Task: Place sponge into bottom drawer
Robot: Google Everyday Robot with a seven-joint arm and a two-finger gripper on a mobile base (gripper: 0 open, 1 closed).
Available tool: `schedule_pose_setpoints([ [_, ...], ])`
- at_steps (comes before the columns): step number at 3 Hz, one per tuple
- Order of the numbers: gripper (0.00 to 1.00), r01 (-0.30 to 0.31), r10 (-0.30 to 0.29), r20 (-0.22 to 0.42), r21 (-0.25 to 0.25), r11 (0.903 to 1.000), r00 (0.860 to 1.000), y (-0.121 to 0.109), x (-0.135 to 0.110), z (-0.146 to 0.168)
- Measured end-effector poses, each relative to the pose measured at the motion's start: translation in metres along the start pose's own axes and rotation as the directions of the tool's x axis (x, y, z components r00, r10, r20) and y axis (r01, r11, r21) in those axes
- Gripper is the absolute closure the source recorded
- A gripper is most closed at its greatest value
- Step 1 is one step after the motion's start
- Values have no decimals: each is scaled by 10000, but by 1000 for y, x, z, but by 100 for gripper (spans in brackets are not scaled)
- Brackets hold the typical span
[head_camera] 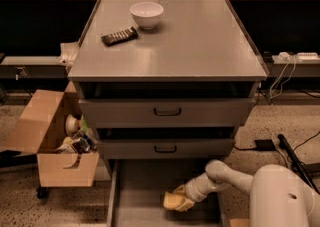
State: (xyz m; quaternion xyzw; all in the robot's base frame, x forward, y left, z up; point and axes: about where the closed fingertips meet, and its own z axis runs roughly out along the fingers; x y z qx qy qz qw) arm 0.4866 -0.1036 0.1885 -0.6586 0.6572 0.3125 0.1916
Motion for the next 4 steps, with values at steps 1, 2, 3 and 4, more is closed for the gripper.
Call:
schedule_pose_setpoints([
  [1,97,-115,113,76,239,9996,9999,-12,24,19],
  [2,73,-206,203,83,338,9992,9998,-19,32,27],
  [3,50,-193,191,70,390,9991,9998,-21,32,28],
  [4,26,-161,158,80,447,9989,9998,-22,32,27],
])
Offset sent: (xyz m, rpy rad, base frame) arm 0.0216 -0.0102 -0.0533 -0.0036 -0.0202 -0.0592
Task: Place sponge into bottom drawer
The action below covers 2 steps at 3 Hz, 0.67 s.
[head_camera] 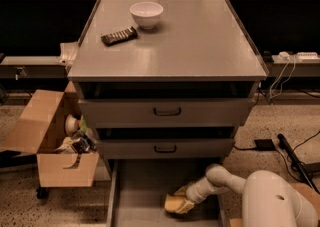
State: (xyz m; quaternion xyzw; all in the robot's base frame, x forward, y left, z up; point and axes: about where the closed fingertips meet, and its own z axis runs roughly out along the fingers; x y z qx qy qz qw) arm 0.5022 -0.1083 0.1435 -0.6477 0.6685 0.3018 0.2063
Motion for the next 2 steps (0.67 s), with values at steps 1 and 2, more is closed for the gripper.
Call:
schedule_pose_setpoints([
  [1,5,74,-76,115,131,9999,9999,1,-1,-5],
  [2,0,204,-222,567,315,9993,9981,2,-3,-18],
])
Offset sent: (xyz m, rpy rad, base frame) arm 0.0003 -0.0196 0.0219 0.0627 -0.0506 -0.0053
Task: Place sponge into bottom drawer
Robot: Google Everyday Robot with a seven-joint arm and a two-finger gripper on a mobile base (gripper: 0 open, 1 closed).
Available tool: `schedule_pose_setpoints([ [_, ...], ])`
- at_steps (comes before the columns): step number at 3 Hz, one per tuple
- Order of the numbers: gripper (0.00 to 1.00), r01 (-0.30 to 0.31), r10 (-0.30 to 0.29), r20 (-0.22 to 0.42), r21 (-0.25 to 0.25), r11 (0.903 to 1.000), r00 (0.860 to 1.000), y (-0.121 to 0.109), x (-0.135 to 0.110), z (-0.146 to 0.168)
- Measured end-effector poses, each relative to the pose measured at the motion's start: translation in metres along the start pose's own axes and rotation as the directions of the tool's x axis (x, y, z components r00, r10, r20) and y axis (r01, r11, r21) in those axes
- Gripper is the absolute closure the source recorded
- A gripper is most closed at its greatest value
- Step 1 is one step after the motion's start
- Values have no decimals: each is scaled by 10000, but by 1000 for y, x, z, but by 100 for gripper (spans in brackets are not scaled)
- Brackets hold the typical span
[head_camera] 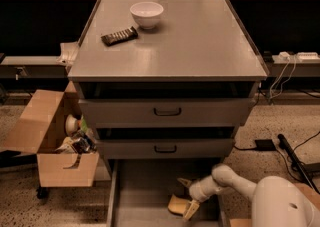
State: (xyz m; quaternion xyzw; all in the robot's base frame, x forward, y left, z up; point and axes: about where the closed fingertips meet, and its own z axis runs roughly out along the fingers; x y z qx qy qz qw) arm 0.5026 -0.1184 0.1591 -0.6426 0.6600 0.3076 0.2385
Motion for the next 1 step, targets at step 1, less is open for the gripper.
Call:
schedule_pose_setpoints([
  [1,0,483,-476,903,-57,9988,9948,8,-7,-25],
])
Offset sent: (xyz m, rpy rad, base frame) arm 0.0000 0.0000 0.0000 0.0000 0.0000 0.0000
